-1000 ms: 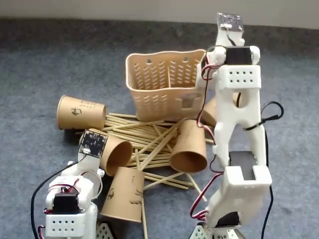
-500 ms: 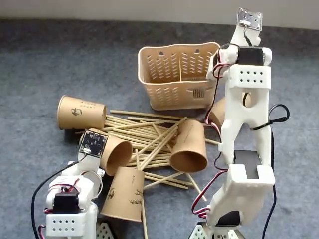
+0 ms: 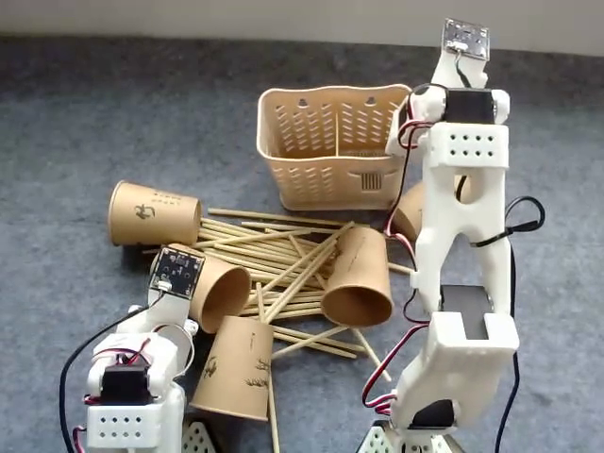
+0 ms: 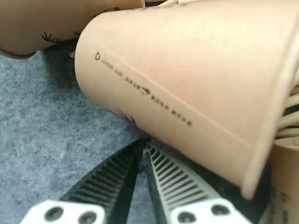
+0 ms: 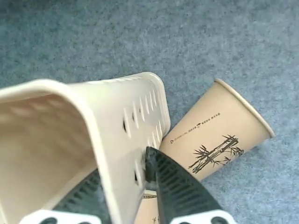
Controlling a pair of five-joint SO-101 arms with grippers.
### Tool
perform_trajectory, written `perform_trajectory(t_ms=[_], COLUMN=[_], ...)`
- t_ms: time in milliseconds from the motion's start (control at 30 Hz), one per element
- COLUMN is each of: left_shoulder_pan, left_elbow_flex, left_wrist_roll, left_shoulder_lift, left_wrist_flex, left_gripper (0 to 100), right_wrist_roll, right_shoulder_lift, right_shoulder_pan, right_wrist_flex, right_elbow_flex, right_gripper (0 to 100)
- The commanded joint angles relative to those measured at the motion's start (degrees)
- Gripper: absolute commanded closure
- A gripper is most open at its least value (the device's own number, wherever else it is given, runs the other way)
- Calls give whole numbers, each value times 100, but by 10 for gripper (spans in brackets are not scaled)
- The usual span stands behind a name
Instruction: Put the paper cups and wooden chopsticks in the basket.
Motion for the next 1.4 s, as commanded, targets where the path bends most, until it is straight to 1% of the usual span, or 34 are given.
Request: perform_trajectory(t_ms=[0,167,300,400,700,800,1167,1367], left_shoulder_pan=[-48,-48,-48,-48,-48,-48,-48,-48], left_elbow_flex=[110,110,110,110,110,110,110,110], left_wrist_roll=[-9,-9,-9,-9,-9,-9,-9,-9], left_shoulder_lift=[-66,-66,-66,-66,-66,-66,-66,-66], left_wrist_flex=[26,26,26,26,26,26,26,26], left_gripper=[993,993,993,993,993,993,993,993], right_wrist_roll=[-44,-53,-62,-62,-9,193,510,659], right_shoulder_lift=[-145,-145,-180,-180,-567,-910,-1727,-2246], right_shoulder_pan=[-92,-92,-92,-92,-92,-92,-66,75], right_wrist_flex=[4,4,48,215,462,620,1112,1138], right_elbow_flex=[-207,-215,-233,-259,-268,-251,-198,532], right_gripper=[992,985,911,894,893,893,893,893])
